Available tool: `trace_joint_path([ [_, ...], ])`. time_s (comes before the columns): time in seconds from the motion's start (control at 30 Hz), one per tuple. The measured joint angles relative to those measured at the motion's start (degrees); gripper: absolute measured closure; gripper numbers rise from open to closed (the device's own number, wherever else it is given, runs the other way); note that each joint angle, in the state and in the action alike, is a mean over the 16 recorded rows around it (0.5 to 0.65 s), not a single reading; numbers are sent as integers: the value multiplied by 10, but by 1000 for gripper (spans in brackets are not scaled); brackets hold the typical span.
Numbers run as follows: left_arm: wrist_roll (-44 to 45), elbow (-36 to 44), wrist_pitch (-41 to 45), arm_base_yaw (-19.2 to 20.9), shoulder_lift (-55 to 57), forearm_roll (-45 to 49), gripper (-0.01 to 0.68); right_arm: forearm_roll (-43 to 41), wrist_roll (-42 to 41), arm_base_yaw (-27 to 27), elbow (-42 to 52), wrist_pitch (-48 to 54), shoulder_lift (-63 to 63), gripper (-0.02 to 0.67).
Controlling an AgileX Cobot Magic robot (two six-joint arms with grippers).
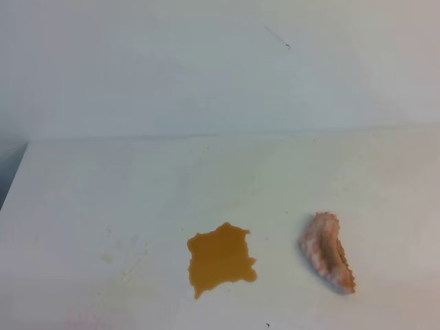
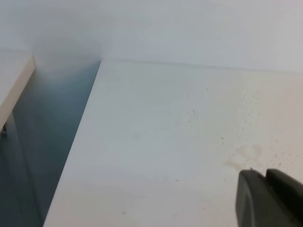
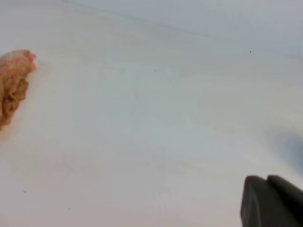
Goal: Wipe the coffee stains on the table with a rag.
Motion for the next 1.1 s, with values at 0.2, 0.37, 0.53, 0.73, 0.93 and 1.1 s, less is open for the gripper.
trace_joint_path([
  [0.2, 0, 0, 0, 0, 0, 0, 673, 0, 0, 0, 0, 0, 0, 651],
  [0.37, 0, 0, 0, 0, 0, 0, 673, 0, 0, 0, 0, 0, 0, 651],
  [0.53, 0, 0, 0, 0, 0, 0, 673, 0, 0, 0, 0, 0, 0, 651],
  [0.73, 0, 0, 0, 0, 0, 0, 673, 0, 0, 0, 0, 0, 0, 651],
  [0.93, 0, 0, 0, 0, 0, 0, 673, 0, 0, 0, 0, 0, 0, 651],
  [1.1, 0, 0, 0, 0, 0, 0, 673, 0, 0, 0, 0, 0, 0, 651],
])
